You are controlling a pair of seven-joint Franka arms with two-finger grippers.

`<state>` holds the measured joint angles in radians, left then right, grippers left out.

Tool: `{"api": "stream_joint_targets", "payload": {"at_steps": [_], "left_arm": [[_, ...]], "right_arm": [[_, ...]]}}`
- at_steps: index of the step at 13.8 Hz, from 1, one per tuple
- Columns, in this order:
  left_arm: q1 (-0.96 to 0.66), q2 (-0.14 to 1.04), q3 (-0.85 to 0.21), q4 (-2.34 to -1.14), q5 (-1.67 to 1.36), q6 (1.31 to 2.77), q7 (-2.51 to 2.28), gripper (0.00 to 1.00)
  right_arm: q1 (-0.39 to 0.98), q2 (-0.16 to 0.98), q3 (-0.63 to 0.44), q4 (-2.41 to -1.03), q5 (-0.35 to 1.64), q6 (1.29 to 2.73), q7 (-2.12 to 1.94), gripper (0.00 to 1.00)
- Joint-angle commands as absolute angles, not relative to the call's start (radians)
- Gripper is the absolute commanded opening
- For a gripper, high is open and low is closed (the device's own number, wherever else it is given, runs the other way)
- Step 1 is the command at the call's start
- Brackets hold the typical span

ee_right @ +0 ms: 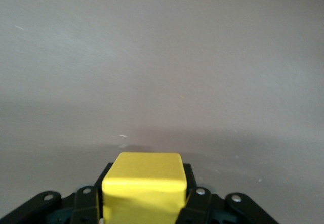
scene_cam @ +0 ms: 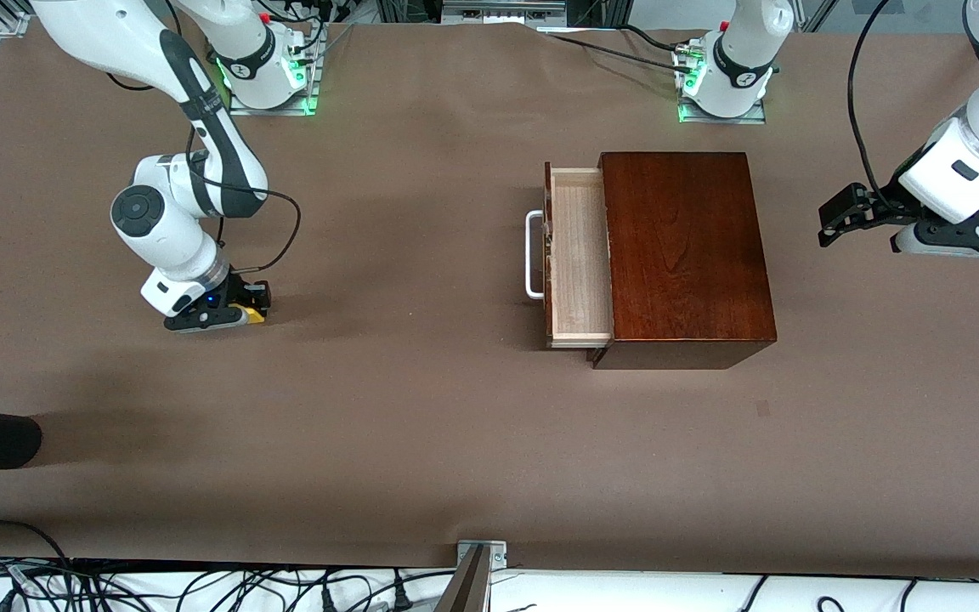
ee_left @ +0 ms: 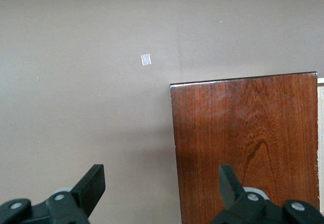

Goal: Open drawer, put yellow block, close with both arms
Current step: 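Close the right gripper on the yellow cube, then lift the cube with the right gripper and carry it over the drawer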

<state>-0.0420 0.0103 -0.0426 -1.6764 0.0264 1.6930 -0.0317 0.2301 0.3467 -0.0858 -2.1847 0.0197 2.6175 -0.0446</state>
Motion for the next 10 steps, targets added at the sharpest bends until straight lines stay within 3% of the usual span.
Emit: {"api": "stream_joint_targets", "payload": {"at_steps": [1, 4, 6, 10], "left_arm": [[-0.051, 0.008, -0.043, -1.666, 0.046, 1.684, -0.029, 1.0], [-0.051, 0.008, -0.043, -1.666, 0.046, 1.684, -0.028, 1.0], [-0.051, 0.008, -0.043, -1.664, 0.046, 1.675, -0.029, 1.0], [-0.051, 0.008, -0.043, -1.664, 0.046, 1.672, -0.028, 1.0]], "right_arm": [[0.23, 0.331, -0.025, -1.993, 0.015, 2.386, -0.052, 0.0], [0.254, 0.342, 0.067, -1.777, 0.009, 2.154, -0.058, 0.0], [0.352, 0.362, 0.083, -1.659, -0.021, 2.051, -0.06, 0.0], [0.541, 0.42, 0.094, -1.519, -0.034, 2.003, -0.055, 0.0]]}}
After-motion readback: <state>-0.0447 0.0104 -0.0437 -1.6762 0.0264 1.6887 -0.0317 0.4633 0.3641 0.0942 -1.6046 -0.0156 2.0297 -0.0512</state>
